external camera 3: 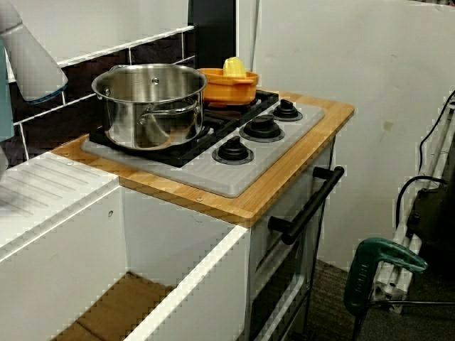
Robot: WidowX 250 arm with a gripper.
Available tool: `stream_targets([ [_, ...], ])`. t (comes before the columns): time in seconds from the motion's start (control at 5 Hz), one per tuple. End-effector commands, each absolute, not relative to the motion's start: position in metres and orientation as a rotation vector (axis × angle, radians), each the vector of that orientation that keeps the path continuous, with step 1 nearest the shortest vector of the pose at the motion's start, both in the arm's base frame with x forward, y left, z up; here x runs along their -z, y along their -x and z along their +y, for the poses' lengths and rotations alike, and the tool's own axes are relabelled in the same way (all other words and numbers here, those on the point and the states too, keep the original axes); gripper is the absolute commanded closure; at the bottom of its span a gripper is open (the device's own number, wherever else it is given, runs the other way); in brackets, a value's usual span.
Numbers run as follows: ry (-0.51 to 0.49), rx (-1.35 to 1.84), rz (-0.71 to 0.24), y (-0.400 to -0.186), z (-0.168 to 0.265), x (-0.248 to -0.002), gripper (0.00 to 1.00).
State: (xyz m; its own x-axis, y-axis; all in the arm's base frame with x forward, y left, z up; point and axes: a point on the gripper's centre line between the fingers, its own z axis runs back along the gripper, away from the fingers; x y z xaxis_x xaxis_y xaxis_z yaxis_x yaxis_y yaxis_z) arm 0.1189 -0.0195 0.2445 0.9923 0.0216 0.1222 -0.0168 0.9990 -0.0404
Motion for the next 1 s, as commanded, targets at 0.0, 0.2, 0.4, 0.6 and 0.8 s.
stream_targets([
  [0.0, 0.039, -0.019, -0.123, -0.119, -0.02, -0.245, 0.0],
  [0.2, -0.014, -0.134, -0.141, -0.146, -0.014, -0.238, 0.0],
  [0.4, -0.058, -0.205, -0.158, -0.172, -0.004, -0.234, 0.0],
  [0.6, -0.077, -0.273, -0.152, -0.201, 0.011, -0.229, 0.0],
  [0.8, -0.116, -0.321, -0.173, -0.226, 0.01, -0.223, 0.0],
])
